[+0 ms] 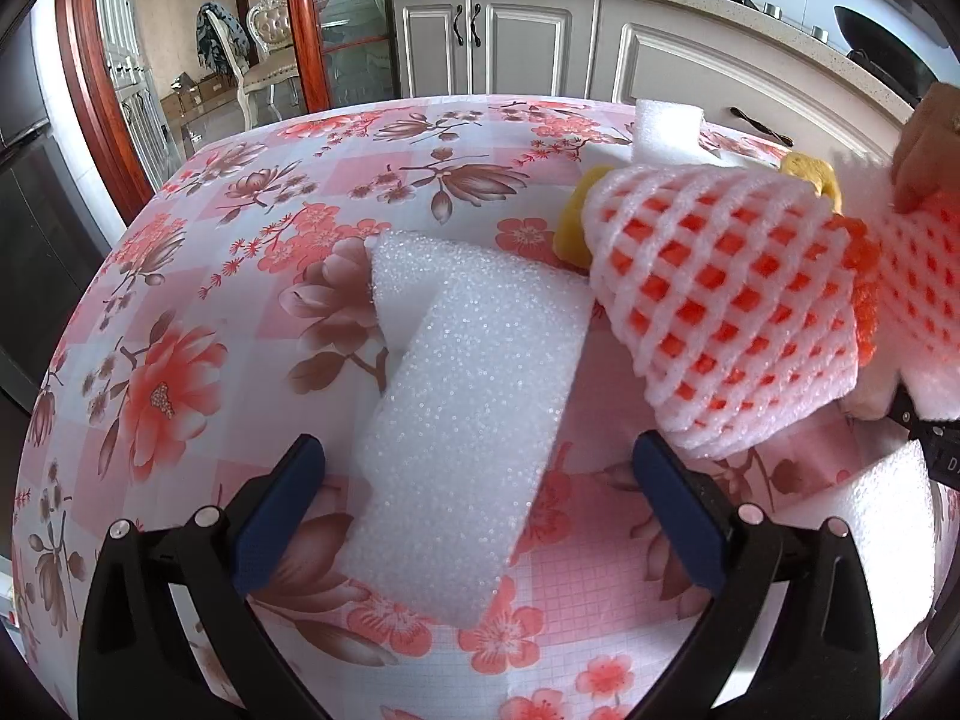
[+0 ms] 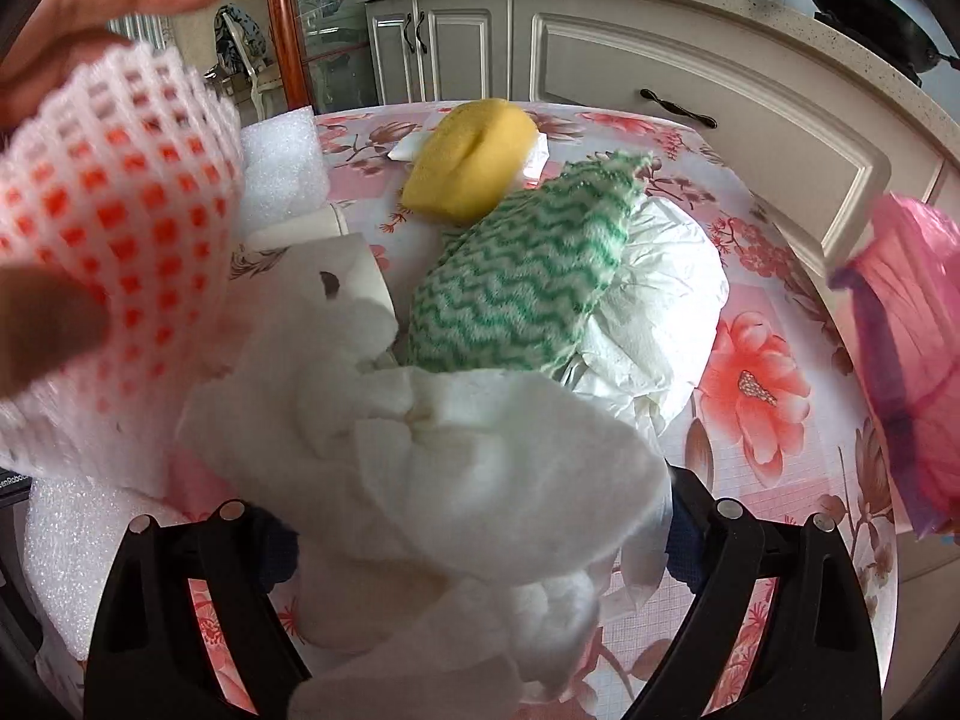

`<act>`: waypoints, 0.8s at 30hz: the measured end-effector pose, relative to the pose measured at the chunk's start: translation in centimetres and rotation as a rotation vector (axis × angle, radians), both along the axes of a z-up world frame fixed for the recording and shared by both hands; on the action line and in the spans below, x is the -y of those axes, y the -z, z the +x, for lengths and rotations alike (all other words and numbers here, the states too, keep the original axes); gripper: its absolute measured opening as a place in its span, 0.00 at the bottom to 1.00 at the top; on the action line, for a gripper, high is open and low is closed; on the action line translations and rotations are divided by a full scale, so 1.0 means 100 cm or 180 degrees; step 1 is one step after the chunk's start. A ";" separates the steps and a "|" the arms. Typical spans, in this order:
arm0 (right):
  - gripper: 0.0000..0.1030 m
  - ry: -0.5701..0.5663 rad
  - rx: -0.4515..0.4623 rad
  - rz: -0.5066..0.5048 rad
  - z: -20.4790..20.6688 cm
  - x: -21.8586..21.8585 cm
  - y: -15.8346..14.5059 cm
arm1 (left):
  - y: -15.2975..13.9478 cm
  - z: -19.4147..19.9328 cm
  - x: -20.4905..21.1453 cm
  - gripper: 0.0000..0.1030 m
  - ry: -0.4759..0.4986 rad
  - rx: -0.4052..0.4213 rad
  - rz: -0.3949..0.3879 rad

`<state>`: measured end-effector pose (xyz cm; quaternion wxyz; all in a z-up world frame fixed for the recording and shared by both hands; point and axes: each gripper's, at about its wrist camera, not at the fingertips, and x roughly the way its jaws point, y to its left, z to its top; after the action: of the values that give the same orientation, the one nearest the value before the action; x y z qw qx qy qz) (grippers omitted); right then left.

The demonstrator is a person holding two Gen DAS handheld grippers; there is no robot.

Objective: Collect trash

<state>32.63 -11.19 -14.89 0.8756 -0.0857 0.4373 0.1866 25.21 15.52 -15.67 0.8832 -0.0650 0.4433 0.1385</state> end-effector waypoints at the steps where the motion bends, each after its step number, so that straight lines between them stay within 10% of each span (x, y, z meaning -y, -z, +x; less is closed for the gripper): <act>1: 0.84 0.0000 -0.0001 0.0002 0.000 0.000 0.000 | 0.000 0.000 -0.001 0.97 0.0000 -0.0001 0.0001; 24: 0.84 -0.0003 0.0004 -0.0005 -0.003 -0.004 -0.001 | 0.000 0.000 -0.001 0.97 0.0001 0.0002 -0.0004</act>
<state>32.33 -10.76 -14.76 0.8757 -0.0867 0.4370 0.1865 25.16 15.61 -15.68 0.8833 -0.0655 0.4432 0.1381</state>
